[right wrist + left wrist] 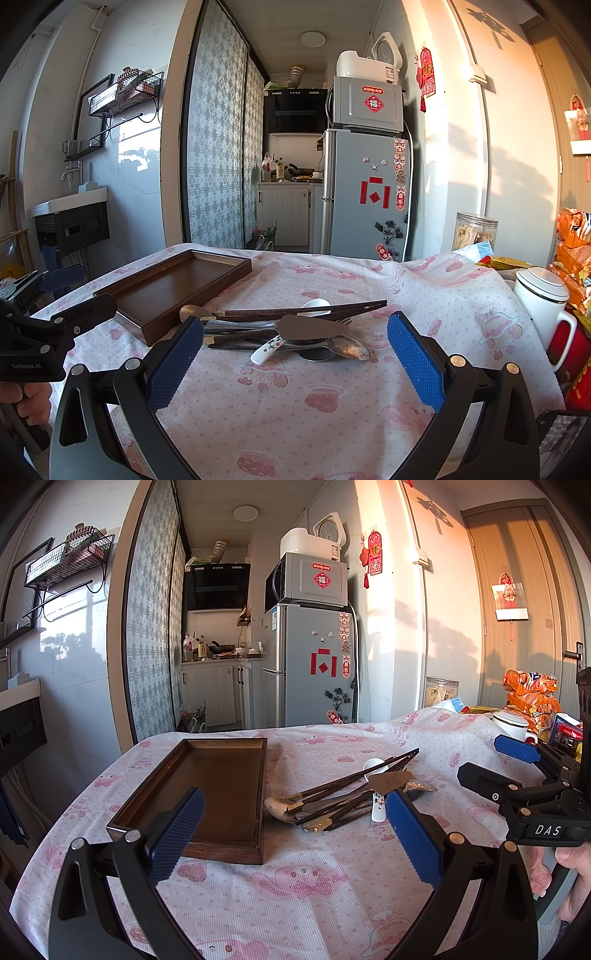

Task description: Organize utensils

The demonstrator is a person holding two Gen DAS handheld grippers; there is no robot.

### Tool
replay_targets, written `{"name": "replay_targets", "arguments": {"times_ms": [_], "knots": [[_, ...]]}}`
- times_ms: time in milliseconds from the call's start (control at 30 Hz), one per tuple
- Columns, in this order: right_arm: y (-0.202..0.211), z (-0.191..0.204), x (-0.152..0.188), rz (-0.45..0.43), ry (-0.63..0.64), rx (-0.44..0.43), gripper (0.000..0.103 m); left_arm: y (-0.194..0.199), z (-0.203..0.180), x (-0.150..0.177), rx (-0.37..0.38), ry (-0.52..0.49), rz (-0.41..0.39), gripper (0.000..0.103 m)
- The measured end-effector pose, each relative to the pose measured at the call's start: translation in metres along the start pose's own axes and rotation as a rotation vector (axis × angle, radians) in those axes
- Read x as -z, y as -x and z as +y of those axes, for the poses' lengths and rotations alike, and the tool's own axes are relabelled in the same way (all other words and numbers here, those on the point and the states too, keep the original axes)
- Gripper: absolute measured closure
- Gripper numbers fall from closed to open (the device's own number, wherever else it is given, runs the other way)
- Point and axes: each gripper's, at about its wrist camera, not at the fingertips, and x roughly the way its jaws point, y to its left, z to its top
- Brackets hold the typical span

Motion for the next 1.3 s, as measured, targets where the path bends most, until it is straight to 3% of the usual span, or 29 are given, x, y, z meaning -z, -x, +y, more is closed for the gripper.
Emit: {"name": "replay_targets", "arguments": {"times_ms": [300, 500, 700, 867, 967, 1000, 1067, 1100, 1167, 1200, 1233, 1300], "knots": [[-0.002, 0.000, 0.000, 0.010, -0.002, -0.001, 0.003, 0.000, 0.000, 0.000, -0.001, -0.001, 0.004, 0.003], [-0.014, -0.039, -0.006, 0.135, -0.130, -0.079, 0.003, -0.006, 0.004, -0.003, 0.043, 0.009, 0.041, 0.003], [-0.034, -0.089, -0.031, 0.274, -0.299, -0.178, 0.003, -0.023, -0.001, -0.001, 0.133, -0.135, 0.177, 0.003], [-0.067, -0.094, -0.031, 0.380, -0.377, -0.284, 0.003, -0.040, -0.010, 0.003, 0.190, -0.238, 0.274, 0.003], [-0.088, -0.092, -0.031, 0.423, -0.376, -0.309, 0.003, -0.049, -0.012, 0.004, 0.216, -0.261, 0.294, 0.003], [-0.096, -0.092, -0.031, 0.433, -0.370, -0.312, 0.005, -0.052, -0.010, 0.003, 0.223, -0.259, 0.301, 0.003], [-0.114, -0.094, -0.030, 0.466, -0.356, -0.307, 0.019, -0.061, -0.007, -0.003, 0.242, -0.250, 0.316, 0.003], [-0.123, -0.097, -0.029, 0.487, -0.351, -0.306, 0.036, -0.067, -0.006, -0.006, 0.252, -0.246, 0.321, 0.005], [-0.142, -0.100, -0.024, 0.543, -0.356, -0.316, 0.052, -0.080, -0.006, -0.012, 0.261, -0.262, 0.339, 0.037], [-0.151, -0.102, -0.020, 0.573, -0.357, -0.315, 0.053, -0.091, -0.007, -0.014, 0.262, -0.271, 0.367, 0.063], [-0.156, -0.103, -0.017, 0.584, -0.352, -0.312, 0.054, -0.101, -0.007, -0.015, 0.260, -0.272, 0.393, 0.069], [-0.162, -0.107, -0.011, 0.607, -0.343, -0.293, 0.054, -0.119, -0.011, -0.015, 0.275, -0.295, 0.429, 0.066]]}}
